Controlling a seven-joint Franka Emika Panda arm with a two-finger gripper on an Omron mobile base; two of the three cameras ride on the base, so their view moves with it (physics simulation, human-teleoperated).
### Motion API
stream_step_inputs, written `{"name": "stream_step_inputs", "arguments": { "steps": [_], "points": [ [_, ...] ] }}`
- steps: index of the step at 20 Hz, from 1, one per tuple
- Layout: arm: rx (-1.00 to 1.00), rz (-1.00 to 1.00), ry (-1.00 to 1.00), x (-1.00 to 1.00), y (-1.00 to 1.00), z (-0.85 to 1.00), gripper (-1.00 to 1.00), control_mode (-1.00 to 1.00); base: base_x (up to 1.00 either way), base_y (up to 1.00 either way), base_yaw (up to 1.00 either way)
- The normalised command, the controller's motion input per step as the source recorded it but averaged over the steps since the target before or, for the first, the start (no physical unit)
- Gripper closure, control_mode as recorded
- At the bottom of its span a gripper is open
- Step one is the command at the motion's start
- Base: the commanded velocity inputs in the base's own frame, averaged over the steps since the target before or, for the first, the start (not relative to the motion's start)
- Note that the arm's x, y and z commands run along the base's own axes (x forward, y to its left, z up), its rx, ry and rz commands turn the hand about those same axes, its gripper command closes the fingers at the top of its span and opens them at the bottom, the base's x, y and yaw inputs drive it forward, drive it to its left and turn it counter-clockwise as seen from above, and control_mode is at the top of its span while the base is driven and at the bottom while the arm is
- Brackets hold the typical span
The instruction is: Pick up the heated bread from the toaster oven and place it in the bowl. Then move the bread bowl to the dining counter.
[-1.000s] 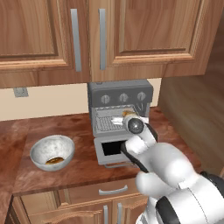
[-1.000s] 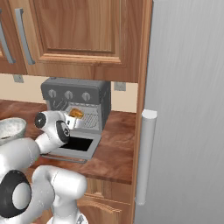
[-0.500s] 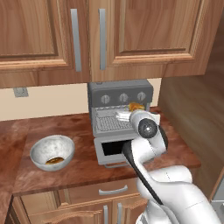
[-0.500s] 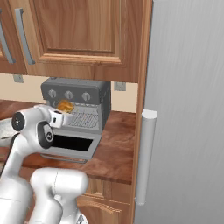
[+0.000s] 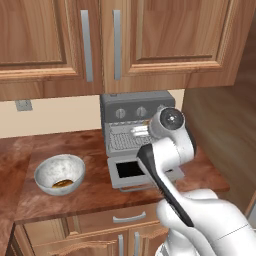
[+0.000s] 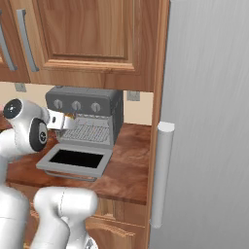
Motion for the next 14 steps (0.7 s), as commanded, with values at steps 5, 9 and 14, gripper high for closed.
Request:
{"name": "stream_step_inputs", "arguments": {
  "steps": [5,9,14],
  "points": [
    [-0.09,0.04,0.25,0.0,0.82,-0.53,1.0,-1.0,0.0,0.0,0.0],
    [-0.02,0.06,0.24,0.01,1.0,-0.37,1.0,-1.0,0.0,0.0,0.0],
    [0.0,0.11,0.3,0.02,0.97,-0.03,1.0,-1.0,0.0,0.0,0.0]
  ]
}}
